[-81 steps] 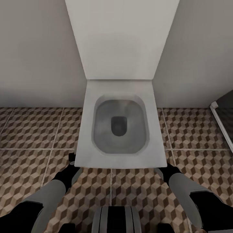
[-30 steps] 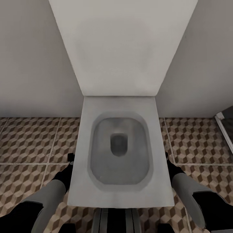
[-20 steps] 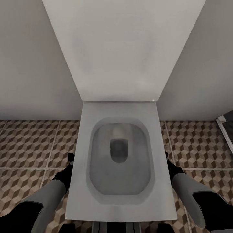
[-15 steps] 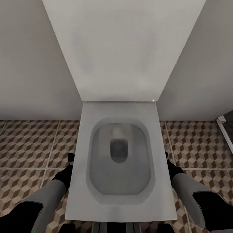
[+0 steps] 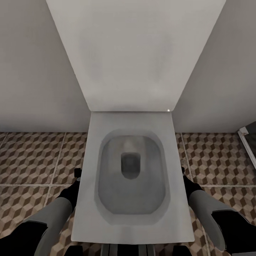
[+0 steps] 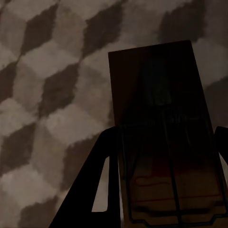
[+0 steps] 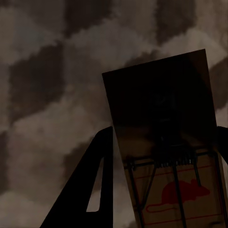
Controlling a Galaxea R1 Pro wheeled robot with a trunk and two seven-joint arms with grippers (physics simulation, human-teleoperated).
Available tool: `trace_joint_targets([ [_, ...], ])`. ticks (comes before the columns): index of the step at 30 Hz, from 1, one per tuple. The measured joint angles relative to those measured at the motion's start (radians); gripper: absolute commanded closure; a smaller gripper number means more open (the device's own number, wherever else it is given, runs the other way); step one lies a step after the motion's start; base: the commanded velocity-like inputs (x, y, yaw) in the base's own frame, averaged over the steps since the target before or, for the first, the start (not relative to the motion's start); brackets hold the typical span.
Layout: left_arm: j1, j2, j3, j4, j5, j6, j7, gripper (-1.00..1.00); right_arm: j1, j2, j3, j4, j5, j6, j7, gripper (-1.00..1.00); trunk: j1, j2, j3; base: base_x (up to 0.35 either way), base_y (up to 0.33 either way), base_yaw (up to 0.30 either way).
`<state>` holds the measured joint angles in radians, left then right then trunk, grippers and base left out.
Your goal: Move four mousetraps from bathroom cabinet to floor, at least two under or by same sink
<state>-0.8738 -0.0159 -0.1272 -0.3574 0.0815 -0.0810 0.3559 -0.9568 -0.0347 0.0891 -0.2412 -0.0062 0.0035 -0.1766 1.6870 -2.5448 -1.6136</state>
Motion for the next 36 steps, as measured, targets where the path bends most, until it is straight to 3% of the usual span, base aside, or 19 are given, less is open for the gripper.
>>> trace_joint_targets([
  [36,0.0,0.002,0.002,-0.001,0.001,0.0,0.0,1.0,0.0,0.0,0.0,0.0,0.0,0.0,0.0,1.0,0.0,0.0,0.0,0.0,-0.013,0.0],
])
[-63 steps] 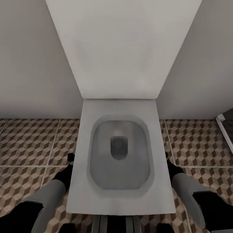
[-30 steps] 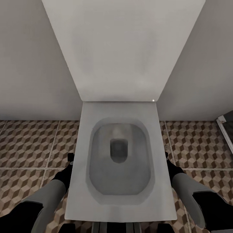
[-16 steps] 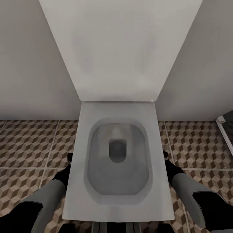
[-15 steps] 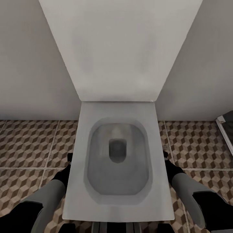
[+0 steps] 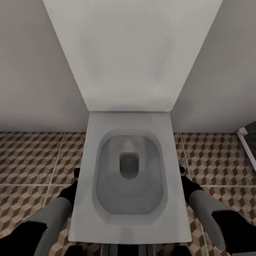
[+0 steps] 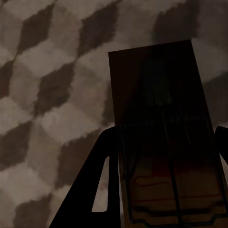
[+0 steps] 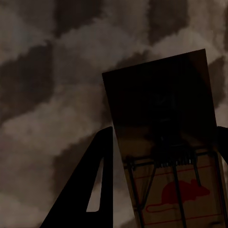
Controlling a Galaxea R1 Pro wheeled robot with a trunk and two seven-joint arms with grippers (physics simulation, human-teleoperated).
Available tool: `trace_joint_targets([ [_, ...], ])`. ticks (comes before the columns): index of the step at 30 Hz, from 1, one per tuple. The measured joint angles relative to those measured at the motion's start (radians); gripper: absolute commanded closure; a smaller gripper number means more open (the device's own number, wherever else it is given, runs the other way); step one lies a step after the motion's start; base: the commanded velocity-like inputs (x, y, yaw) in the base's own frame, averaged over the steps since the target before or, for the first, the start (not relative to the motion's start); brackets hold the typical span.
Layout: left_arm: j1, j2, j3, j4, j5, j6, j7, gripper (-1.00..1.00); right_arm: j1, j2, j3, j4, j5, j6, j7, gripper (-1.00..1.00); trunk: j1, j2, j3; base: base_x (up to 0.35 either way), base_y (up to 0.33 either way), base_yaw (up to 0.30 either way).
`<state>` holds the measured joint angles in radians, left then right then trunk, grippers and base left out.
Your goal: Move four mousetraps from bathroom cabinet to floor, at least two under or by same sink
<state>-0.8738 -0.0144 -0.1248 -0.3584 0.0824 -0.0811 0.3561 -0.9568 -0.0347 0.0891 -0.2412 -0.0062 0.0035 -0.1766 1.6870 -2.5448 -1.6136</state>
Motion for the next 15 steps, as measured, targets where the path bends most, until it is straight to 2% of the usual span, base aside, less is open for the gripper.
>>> trace_joint_targets([
  [6,0.0,0.0,0.0,0.0,0.0,0.0,0.0,1.0,0.0,0.0,0.0,0.0,0.0,0.0,0.0,1.0,0.0,0.0,0.0,0.008,0.0,0.0],
  [15,0.0,0.0,-0.001,0.0,-0.001,0.0,0.0,1.0,0.0,0.0,0.0,0.0,0.0,0.0,0.0,1.0,0.0,0.0,0.0,0.138,0.0,0.0],
])
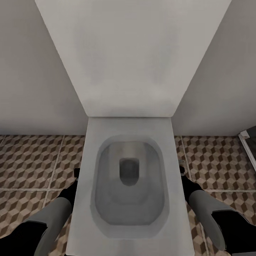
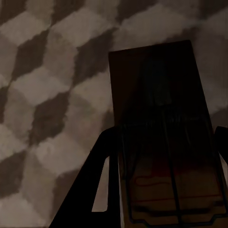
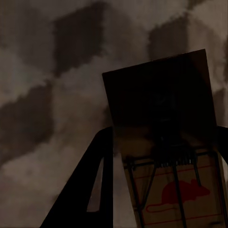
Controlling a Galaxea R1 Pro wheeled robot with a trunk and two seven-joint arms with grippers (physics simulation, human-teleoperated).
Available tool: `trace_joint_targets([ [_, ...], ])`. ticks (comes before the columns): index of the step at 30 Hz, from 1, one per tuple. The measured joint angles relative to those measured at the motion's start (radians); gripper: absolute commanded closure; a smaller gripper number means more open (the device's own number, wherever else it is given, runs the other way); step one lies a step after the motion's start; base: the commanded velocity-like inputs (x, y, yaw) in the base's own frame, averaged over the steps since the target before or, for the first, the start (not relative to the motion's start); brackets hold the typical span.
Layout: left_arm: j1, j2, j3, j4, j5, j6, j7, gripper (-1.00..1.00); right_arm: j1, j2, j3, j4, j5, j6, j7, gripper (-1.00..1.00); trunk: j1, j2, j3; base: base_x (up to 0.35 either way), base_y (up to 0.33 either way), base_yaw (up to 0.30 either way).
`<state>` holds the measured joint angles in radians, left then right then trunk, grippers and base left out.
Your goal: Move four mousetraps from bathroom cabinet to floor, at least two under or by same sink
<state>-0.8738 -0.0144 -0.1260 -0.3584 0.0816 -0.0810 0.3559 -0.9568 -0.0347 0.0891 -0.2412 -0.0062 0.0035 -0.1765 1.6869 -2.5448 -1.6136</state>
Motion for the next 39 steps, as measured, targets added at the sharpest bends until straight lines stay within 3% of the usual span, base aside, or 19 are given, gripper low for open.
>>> trace_joint_targets([
  [32,0.0,0.009,0.001,0.006,0.002,-0.001,-0.016,1.0,0.0,0.0,0.0,0.001,-0.001,0.0,0.001,1.0,0.0,0.0,0.0,0.005,0.0,0.0],
  [35,0.0,0.022,0.003,0.012,0.007,-0.001,-0.021,1.0,0.0,-0.001,-0.001,0.004,-0.001,0.0,0.001,1.0,0.0,0.0,0.0,0.0,0.0,0.0],
  [39,0.0,0.059,0.005,0.018,0.012,-0.001,-0.057,1.0,0.0,-0.01,-0.003,0.03,-0.002,-0.002,0.001,1.0,0.0,0.0,0.0,0.0,0.0,0.0],
])
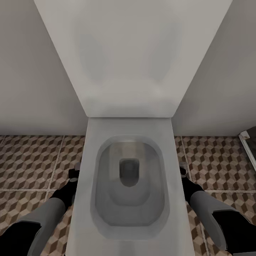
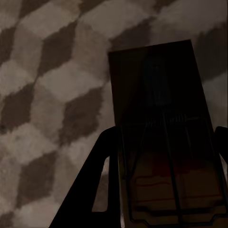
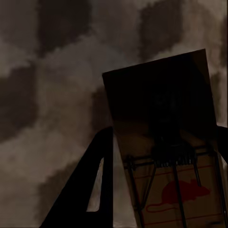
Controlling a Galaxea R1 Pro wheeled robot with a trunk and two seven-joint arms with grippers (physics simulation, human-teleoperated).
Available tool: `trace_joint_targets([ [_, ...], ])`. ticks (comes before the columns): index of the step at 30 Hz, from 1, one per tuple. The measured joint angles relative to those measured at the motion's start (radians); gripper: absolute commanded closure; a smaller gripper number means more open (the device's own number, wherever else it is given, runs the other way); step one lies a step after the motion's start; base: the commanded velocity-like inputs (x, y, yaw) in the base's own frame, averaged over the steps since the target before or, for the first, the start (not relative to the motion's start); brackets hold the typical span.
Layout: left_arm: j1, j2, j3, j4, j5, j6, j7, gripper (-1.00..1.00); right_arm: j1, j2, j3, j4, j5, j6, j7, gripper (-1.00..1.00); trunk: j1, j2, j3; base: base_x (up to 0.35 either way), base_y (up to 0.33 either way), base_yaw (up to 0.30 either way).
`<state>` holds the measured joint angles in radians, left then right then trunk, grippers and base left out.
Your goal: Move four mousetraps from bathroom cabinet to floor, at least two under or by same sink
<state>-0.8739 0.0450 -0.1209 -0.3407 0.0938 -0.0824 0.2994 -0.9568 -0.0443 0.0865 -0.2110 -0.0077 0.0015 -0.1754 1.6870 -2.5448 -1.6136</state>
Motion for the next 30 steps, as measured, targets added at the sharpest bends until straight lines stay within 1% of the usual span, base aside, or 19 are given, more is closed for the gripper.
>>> trace_joint_targets([
  [1,0.0,0.007,0.0,0.001,0.001,0.0,-0.009,1.0,0.0,-0.003,0.0,0.004,0.0,-0.002,0.0,1.0,0.0,0.0,0.0,0.0,0.0,0.0],
  [4,0.0,0.041,0.003,0.004,0.004,-0.003,-0.045,1.0,0.0,-0.019,-0.001,0.015,-0.001,-0.015,0.0,1.0,0.0,0.0,0.0,0.0,0.0,0.0],
  [5,0.0,0.048,0.003,0.004,0.005,-0.005,-0.05,1.0,0.0,-0.022,-0.001,0.016,-0.001,-0.017,0.0,1.0,0.0,0.0,0.0,0.0,0.0,0.0],
  [6,0.0,0.061,0.004,0.005,0.006,-0.011,-0.056,1.0,0.0,-0.028,-0.002,0.018,-0.002,-0.021,0.0,1.0,0.0,0.0,0.0,0.0,0.0,0.0],
  [10,0.0,0.092,0.005,0.007,0.012,-0.021,-0.064,1.0,0.0,-0.04,-0.002,0.025,-0.002,-0.025,0.0,1.0,0.0,0.0,0.0,0.0,0.0,0.0],
  [12,0.0,0.106,0.006,0.01,0.024,-0.024,-0.066,1.0,0.0,-0.044,-0.003,0.028,-0.002,-0.026,0.0,1.0,0.0,0.0,0.0,0.0,0.0,0.0],
  [14,0.0,0.112,0.006,0.014,0.035,-0.025,-0.067,1.0,0.0,-0.045,-0.003,0.03,-0.004,-0.027,0.0,1.0,0.0,0.0,0.0,0.0,0.0,0.0],
  [15,0.0,0.116,0.006,0.02,0.046,-0.027,-0.068,1.0,0.0,-0.046,-0.003,0.031,-0.009,-0.027,0.0,1.0,0.0,0.0,0.0,0.0,0.0,0.0],
  [17,0.0,0.118,0.005,0.025,0.058,-0.028,-0.068,1.0,0.0,-0.047,-0.003,0.032,-0.018,-0.027,-0.001,1.0,0.0,0.0,0.0,0.0,0.0,0.0],
  [18,0.0,0.121,0.005,0.032,0.067,-0.029,-0.068,1.0,0.0,-0.048,-0.003,0.033,-0.031,-0.027,-0.001,1.0,0.0,0.0,0.0,0.0,0.0,0.0],
  [21,0.0,0.123,0.005,0.048,0.078,-0.032,-0.069,1.0,0.0,-0.049,-0.003,0.043,-0.055,-0.027,-0.001,1.0,0.0,0.0,0.0,0.0,0.0,0.0],
  [24,0.0,0.123,0.004,0.071,0.082,-0.051,-0.071,1.0,0.0,-0.05,-0.002,0.059,-0.067,-0.033,-0.002,1.0,0.0,0.0,0.0,0.0,0.0,0.0],
  [27,0.0,0.122,0.003,0.094,0.084,-0.08,-0.078,1.0,0.0,-0.05,0.0,0.068,-0.072,-0.043,-0.002,1.0,0.0,0.0,0.0,0.0,0.0,0.0],
  [30,0.0,0.121,0.003,0.113,0.086,-0.096,-0.091,1.0,0.0,-0.05,0.001,0.072,-0.074,-0.047,-0.002,1.0,0.0,0.0,0.0,0.0,0.0,0.0],
])
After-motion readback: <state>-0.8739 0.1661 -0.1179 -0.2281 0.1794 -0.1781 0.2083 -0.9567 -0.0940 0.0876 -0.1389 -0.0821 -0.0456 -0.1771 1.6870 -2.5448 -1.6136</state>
